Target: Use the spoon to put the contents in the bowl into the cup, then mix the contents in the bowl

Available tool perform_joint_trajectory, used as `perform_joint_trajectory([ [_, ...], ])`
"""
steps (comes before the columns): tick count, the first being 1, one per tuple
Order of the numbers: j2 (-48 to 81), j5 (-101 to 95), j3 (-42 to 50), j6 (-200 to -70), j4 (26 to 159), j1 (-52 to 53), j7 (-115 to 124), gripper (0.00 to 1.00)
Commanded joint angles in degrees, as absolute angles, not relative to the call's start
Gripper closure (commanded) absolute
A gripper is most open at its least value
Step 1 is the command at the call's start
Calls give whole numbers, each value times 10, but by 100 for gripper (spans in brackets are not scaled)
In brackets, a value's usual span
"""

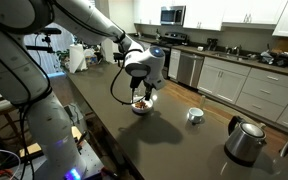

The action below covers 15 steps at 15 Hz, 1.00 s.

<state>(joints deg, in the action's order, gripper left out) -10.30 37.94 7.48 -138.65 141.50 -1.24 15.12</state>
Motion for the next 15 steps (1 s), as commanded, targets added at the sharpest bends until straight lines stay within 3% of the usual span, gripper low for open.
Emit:
perform_joint_trajectory([
  [1, -87, 398, 72, -1368, 1400, -22, 130, 0],
  [15, 3, 645, 126, -1296, 1350, -84, -107, 0],
])
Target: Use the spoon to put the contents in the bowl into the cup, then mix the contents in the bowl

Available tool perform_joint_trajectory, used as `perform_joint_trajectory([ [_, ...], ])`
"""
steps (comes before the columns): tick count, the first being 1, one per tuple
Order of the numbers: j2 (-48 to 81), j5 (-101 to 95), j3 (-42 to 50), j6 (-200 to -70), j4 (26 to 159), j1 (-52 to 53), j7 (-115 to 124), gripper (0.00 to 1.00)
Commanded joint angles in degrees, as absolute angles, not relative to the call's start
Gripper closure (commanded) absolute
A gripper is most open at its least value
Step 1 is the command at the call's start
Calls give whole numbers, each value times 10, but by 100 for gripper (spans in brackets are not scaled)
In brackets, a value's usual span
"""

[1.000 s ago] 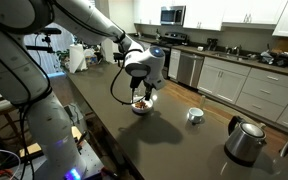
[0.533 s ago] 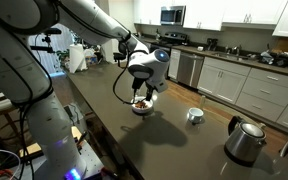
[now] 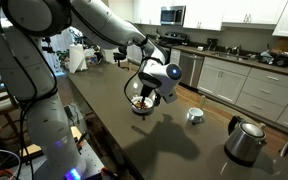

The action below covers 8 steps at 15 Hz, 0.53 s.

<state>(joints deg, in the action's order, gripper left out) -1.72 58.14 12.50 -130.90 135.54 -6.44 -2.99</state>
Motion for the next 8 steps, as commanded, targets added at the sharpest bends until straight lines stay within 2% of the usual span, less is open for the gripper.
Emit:
perform_joint_trajectory([
  [1, 3, 671, 126, -1301, 1361, -88, -143, 0],
  [8, 13, 784, 133, -1301, 1416, -111, -373, 0],
])
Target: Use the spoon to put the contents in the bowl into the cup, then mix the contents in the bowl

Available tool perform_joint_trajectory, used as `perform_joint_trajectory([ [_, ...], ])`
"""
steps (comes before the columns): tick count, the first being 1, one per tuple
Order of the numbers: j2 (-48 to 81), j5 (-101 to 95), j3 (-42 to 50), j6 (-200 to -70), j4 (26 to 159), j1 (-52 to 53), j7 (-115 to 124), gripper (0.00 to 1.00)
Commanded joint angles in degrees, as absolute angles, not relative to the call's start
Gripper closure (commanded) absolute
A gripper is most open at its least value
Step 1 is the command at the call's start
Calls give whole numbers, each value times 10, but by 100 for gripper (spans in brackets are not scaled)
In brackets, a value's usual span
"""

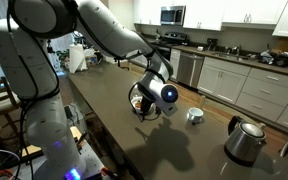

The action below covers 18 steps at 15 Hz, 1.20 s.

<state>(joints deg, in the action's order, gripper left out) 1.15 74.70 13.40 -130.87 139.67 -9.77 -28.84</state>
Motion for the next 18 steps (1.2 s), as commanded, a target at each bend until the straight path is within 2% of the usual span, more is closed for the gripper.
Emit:
perform_joint_trajectory([
  [1, 12, 790, 134, -1301, 1425, -113, -397, 0],
  [18, 26, 918, 117, -1242, 1482, -103, -441, 0],
])
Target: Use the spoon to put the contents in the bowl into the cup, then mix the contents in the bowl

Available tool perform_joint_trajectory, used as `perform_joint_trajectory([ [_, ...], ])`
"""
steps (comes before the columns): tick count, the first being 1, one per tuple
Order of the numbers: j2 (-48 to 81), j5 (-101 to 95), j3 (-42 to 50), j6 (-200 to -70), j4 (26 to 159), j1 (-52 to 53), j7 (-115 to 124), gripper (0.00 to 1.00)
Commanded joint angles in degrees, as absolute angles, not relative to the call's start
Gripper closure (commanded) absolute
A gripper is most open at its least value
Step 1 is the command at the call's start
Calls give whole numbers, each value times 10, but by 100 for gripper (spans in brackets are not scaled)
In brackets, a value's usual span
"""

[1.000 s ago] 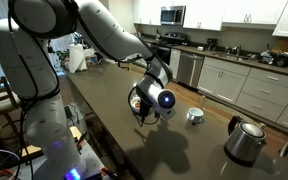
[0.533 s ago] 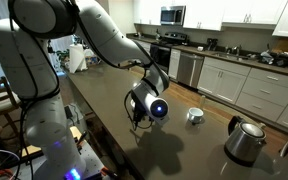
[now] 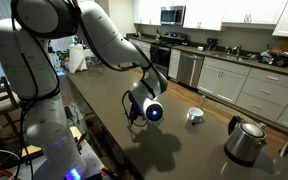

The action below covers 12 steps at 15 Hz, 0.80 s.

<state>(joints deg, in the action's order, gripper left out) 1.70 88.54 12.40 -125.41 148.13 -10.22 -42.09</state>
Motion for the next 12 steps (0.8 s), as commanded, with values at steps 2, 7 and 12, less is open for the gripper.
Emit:
perform_joint_trajectory([
  [2, 29, 921, 110, -1252, 1480, -99, -433, 0],
  [7, 24, 901, 111, -1254, 1481, -102, -419, 0],
  [12, 34, 1001, 115, -1233, 1490, -107, -543, 0],
])
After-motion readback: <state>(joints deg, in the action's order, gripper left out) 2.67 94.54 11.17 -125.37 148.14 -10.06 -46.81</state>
